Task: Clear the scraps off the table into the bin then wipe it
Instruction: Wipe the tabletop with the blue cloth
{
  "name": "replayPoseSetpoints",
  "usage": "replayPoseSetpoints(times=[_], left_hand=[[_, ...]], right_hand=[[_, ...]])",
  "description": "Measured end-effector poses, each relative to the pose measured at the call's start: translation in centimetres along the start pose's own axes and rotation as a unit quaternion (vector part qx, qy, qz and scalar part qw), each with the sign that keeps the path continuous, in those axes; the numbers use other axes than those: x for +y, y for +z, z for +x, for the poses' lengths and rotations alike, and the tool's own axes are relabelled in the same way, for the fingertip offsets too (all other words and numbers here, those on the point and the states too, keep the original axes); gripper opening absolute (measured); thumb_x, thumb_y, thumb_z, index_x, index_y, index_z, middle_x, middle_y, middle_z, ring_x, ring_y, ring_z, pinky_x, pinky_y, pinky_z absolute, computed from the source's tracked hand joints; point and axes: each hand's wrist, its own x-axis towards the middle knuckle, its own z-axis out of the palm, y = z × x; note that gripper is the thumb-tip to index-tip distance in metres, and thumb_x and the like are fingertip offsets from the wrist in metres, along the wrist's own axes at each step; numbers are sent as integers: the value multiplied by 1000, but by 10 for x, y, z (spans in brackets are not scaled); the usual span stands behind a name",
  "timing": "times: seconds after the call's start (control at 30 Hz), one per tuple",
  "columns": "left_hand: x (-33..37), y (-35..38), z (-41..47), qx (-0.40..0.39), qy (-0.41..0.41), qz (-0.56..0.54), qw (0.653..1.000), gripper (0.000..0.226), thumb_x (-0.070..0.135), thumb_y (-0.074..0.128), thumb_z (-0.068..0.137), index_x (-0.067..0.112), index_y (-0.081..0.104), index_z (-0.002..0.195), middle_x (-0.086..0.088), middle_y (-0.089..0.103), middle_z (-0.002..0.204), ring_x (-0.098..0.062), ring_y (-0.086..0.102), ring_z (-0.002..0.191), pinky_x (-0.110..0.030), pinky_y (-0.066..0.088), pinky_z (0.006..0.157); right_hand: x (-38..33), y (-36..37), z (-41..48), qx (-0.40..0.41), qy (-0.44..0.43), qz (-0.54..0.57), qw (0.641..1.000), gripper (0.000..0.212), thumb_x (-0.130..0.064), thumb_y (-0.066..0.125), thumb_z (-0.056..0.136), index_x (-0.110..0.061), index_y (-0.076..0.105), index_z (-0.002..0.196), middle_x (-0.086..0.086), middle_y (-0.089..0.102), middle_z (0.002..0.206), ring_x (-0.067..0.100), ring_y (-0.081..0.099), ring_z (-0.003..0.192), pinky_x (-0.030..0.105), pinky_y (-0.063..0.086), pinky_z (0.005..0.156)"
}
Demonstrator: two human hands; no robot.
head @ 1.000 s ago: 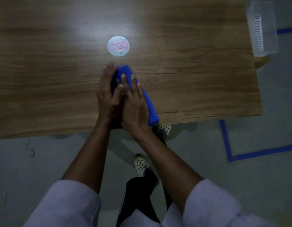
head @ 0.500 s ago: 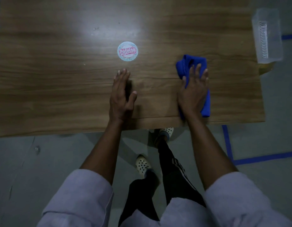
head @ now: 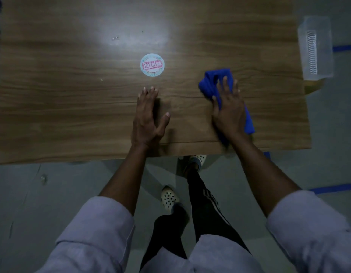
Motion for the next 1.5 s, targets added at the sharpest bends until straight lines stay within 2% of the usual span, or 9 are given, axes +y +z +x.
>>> replayPoseSetpoints(times=[0.1, 0.37, 0.53, 0.7, 0.93, 1.07, 1.23, 1.37, 1.5], left_hand=[[0, 2, 0, -4, 10, 17, 1000, 73, 38, 59, 96, -4, 38, 152, -20, 34, 161, -38, 23, 154, -52, 16, 126], [3, -1, 0, 11, 25, 56, 998, 75, 41, 53, 99, -7, 32, 153, -23, 28, 163, -39, 19, 154, -51, 12, 127], [1, 4, 1, 10, 23, 60, 998, 76, 40, 57, 96, -4, 34, 154, -20, 29, 163, -37, 20, 154, -52, 15, 127], [-4, 12, 5, -1, 8, 114, 994, 77, 46, 52, 96, -1, 33, 155, -18, 29, 164, -36, 21, 155, -48, 13, 127], [4, 11, 4, -9, 12, 182, 983, 63, 22, 45, 98, 1, 32, 156, -17, 24, 166, -30, 18, 156, -50, 11, 127], [7, 12, 3, -20, 8, 193, 981, 64, 22, 43, 98, 2, 31, 157, -16, 22, 167, -30, 15, 157, -51, 12, 127], [9, 23, 24, -3, -57, 199, 978, 72, 26, 39, 87, 9, 35, 157, -10, 23, 168, -28, 14, 157, -44, 2, 128], [9, 35, 85, -3, -88, 158, 984, 76, 29, 29, 83, 6, 36, 156, -13, 23, 167, -33, 11, 157, -43, -1, 127], [10, 32, 132, -36, -104, 172, 979, 71, 25, 32, 89, 8, 30, 158, -12, 16, 169, -30, 5, 158, -42, -3, 127]], right_hand=[[-44, 15, 21, 3, 52, 1, 999, 57, -32, 38, 106, -14, 26, 159, 7, 19, 167, 36, 13, 154, 46, 15, 124], [-31, 13, -66, -38, -189, 9, 981, 55, -31, 46, 103, -16, 38, 155, 3, 31, 164, 32, 19, 153, 45, 20, 123], [38, -10, -10, -5, -1, -18, 1000, 56, -35, 39, 106, -20, 29, 159, 1, 22, 167, 32, 15, 154, 49, 22, 123], [-14, 2, 45, 16, 120, -20, 992, 60, -40, 30, 106, -19, 19, 161, 2, 13, 169, 34, 9, 155, 47, 15, 124], [-28, 6, -35, -80, -167, -27, 982, 59, -40, 37, 105, -26, 22, 161, -6, 13, 168, 26, 5, 156, 42, 11, 125], [25, -10, -9, -59, -68, -45, 995, 59, -42, 33, 105, -24, 24, 160, -4, 17, 168, 30, 10, 156, 48, 20, 123], [-24, 8, 77, -8, 84, -33, 996, 61, -44, 32, 104, -25, 21, 161, 1, 13, 169, 35, 9, 155, 47, 15, 124], [-69, 26, 80, -41, -45, -30, 998, 60, -44, 34, 104, -24, 24, 160, 2, 16, 168, 34, 9, 155, 44, 10, 124], [-10, 15, 51, -31, -108, -21, 994, 57, -44, 39, 103, -28, 32, 157, -3, 26, 166, 31, 18, 154, 46, 23, 121]])
